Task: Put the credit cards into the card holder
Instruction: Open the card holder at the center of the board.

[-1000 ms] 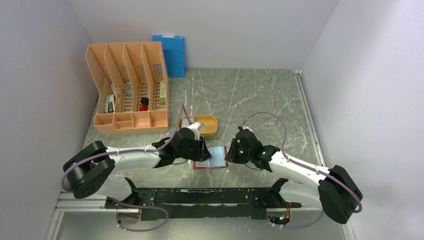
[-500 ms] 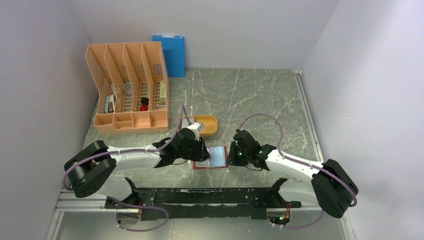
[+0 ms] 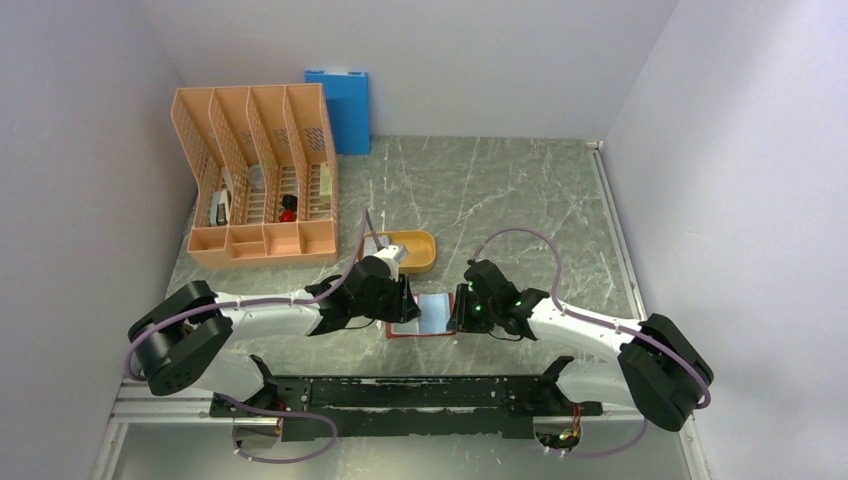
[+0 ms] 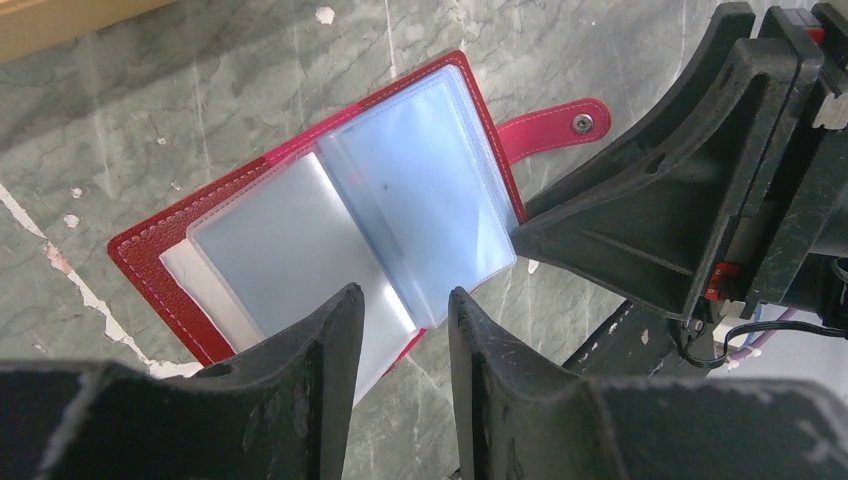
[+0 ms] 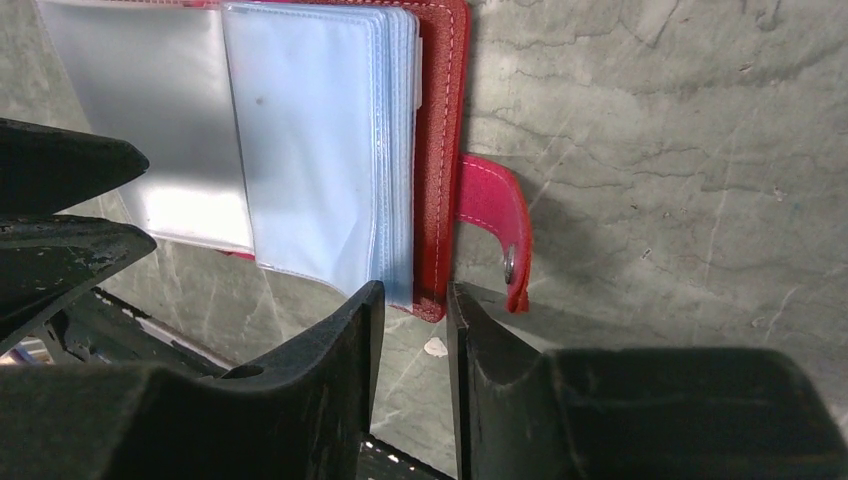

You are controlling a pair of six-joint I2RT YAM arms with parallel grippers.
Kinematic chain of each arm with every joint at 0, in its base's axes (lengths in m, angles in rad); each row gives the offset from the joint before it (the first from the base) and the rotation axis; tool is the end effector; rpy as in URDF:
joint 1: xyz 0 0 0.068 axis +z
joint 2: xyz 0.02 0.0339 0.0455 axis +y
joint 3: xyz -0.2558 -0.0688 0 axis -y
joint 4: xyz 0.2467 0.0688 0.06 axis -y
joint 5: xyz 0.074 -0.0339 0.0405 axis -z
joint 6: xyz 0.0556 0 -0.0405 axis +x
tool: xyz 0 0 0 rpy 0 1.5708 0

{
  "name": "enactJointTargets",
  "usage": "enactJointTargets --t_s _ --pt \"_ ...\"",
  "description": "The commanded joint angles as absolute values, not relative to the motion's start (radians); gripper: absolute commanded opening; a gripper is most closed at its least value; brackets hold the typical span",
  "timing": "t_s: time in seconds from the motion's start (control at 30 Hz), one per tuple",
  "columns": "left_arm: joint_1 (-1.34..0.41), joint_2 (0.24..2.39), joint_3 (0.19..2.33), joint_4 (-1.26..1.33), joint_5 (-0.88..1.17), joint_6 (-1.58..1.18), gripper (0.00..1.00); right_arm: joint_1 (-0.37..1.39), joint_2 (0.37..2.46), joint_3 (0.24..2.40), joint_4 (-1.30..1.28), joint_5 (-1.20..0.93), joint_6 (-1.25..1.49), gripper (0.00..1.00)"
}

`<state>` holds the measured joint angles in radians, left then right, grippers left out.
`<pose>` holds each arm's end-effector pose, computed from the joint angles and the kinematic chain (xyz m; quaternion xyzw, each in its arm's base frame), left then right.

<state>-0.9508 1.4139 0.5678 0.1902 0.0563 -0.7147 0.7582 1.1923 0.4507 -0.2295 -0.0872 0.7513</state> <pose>0.1666 -0.2388 0.1422 0.1180 0.8891 -0.3436 0.2784 0.1571 0.1554 0.1220 -0.0162 0.9544 0.2325 0.1864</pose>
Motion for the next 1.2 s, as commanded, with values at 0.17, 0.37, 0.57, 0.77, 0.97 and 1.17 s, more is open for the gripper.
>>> enactJointTargets --t_s 0.17,0.37,0.57,0.77,0.97,1.17 --pt "-0.956 1.420 0.587 0.197 0.044 -0.714 0.42 0.766 1.190 0.474 -0.212 -0.095 0.746 0.35" --pt "-0.956 1.420 0.588 0.195 0.044 -0.713 0.42 0.769 1.191 0.492 -0.218 -0.092 0.744 0.37" --pt "-0.956 1.419 0.588 0.197 0.044 -0.710 0.42 0.769 1.202 0.500 -0.206 -0.099 0.744 0.42" --pt "-0.956 1.413 0.588 0.191 0.042 -0.706 0.43 0.769 1.191 0.516 -0.190 -0.095 0.746 0.44" --pt "-0.956 1.413 0.589 0.190 0.040 -0.707 0.43 0.770 1.170 0.532 -0.168 -0.098 0.733 0.45" --pt "-0.956 1.411 0.595 0.184 0.038 -0.704 0.43 0.770 1.207 0.547 -0.163 -0.106 0.724 0.45"
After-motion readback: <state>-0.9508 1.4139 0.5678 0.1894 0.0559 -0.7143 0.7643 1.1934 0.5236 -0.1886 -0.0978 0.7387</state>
